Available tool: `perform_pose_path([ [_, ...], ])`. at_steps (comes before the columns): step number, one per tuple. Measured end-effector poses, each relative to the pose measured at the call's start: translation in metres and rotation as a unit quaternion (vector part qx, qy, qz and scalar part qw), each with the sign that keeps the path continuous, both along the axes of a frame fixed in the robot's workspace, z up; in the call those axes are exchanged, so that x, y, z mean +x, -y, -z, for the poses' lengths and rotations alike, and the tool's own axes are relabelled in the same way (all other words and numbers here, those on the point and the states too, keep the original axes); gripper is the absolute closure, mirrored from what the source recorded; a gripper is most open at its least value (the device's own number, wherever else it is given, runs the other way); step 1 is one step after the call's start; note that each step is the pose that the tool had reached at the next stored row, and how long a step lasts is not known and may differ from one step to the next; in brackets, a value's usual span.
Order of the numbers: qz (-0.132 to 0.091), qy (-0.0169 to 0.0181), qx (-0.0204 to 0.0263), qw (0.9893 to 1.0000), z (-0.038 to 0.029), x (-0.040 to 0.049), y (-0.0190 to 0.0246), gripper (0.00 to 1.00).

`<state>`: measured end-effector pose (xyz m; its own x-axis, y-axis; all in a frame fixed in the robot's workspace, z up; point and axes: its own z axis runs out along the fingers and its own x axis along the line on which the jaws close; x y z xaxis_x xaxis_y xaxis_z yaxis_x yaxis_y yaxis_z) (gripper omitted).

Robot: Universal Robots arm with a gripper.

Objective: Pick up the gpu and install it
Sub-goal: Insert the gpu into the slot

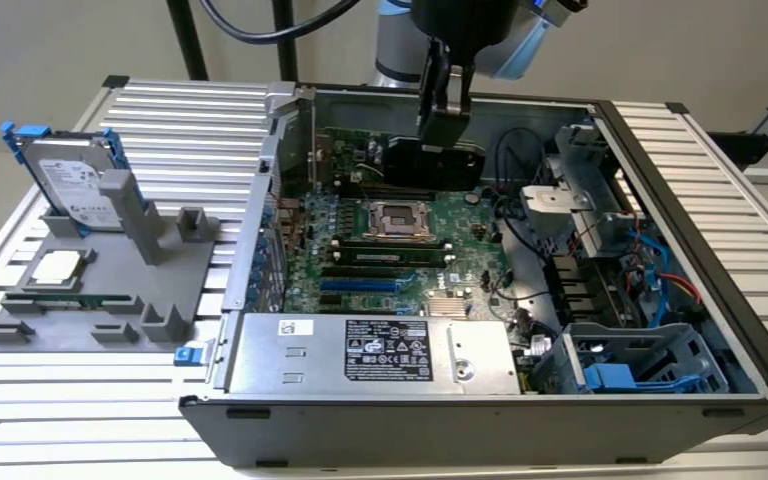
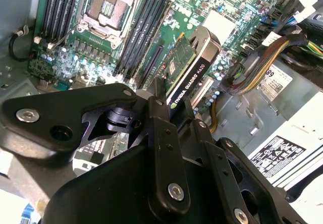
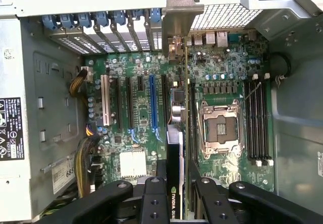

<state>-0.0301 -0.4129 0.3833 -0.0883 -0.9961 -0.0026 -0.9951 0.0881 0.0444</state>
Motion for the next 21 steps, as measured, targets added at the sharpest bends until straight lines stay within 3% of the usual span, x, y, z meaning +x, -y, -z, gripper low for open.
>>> perform_pose_path([
  [7, 0.0, 0.0, -0.0001, 1.0, 0.0001, 0.0002, 0.0, 1.0],
  [21, 0.0, 0.0, 0.0, 1.0, 0.0061, 0.0134, 0.0, 1.0],
])
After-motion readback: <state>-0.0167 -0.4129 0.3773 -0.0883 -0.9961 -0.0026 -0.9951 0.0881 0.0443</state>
